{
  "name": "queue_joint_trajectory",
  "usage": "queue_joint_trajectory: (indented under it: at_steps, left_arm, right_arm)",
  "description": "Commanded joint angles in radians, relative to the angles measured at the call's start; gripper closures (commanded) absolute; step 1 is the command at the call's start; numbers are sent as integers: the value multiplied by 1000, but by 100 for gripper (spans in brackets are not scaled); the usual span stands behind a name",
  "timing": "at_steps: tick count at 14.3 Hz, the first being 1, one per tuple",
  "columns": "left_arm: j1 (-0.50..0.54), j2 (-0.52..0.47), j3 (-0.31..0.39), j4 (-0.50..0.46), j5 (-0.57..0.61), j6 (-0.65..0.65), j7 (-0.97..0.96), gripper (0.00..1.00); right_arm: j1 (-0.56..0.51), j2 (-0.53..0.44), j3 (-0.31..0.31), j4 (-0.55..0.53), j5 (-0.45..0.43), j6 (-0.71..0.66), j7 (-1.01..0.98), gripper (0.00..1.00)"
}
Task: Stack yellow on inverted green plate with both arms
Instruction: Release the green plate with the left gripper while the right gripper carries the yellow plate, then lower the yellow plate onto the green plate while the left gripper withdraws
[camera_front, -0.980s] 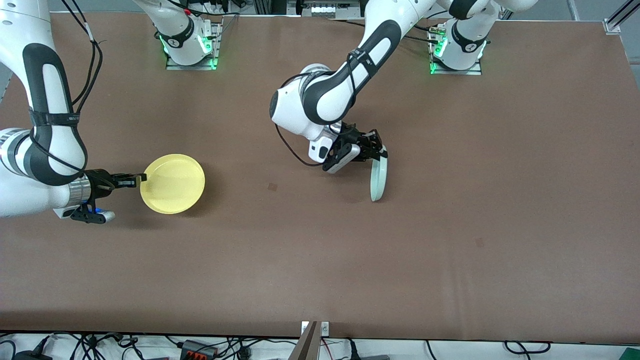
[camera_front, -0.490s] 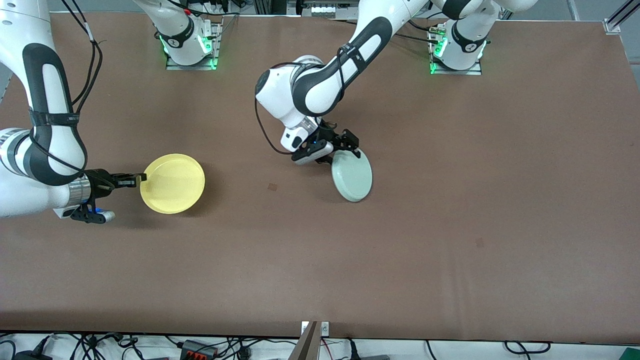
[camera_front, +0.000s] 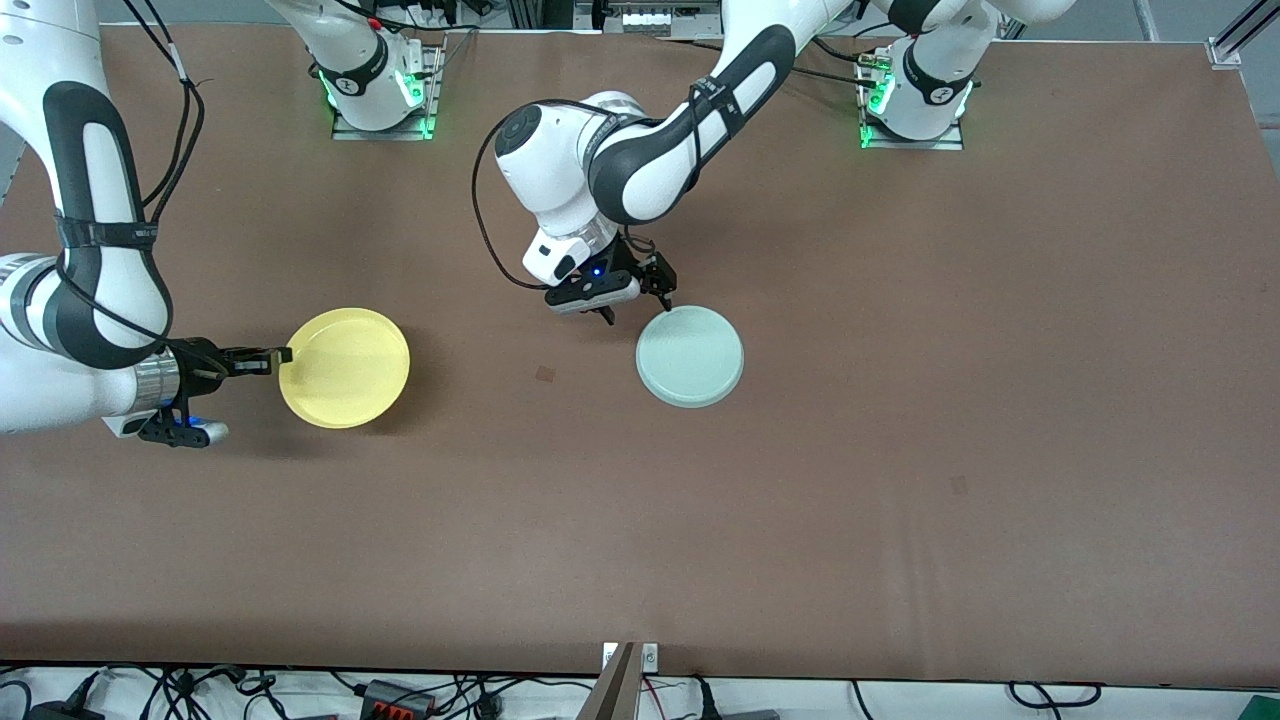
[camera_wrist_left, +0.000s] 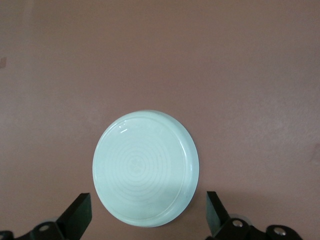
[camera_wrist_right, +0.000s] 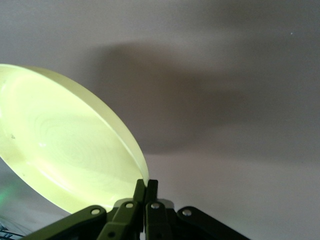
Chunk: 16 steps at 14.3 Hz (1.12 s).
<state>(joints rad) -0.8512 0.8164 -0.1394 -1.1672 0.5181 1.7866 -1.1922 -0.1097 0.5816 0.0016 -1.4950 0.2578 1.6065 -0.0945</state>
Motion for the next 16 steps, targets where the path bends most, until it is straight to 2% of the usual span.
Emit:
queue_joint_trajectory:
  at_steps: [1, 4, 7, 11, 13, 16]
  left_arm:
    - [122, -106, -49, -22, -91, 17, 124, 0]
    - [243, -193, -74, -45, -148, -4, 305, 0]
    - [407, -252, -75, -54, -249, -64, 590, 0]
    - [581, -299, -78, -54, -254, -159, 859, 0]
    - [642, -328, -78, -54, -286, -188, 910, 0]
    - [718, -378, -77, -54, -372, -282, 965, 0]
  right_arm:
    - [10, -12, 15, 5, 20, -22, 2, 100]
    - [15, -9, 18, 5, 72, -22, 4, 100]
    - [36, -5, 40, 2, 113, -26, 28, 100]
    - [142, 14, 40, 4, 204, -8, 148, 100]
    - [200, 29, 38, 4, 251, 35, 211, 100]
    - [310, 52, 40, 1, 259, 131, 306, 100]
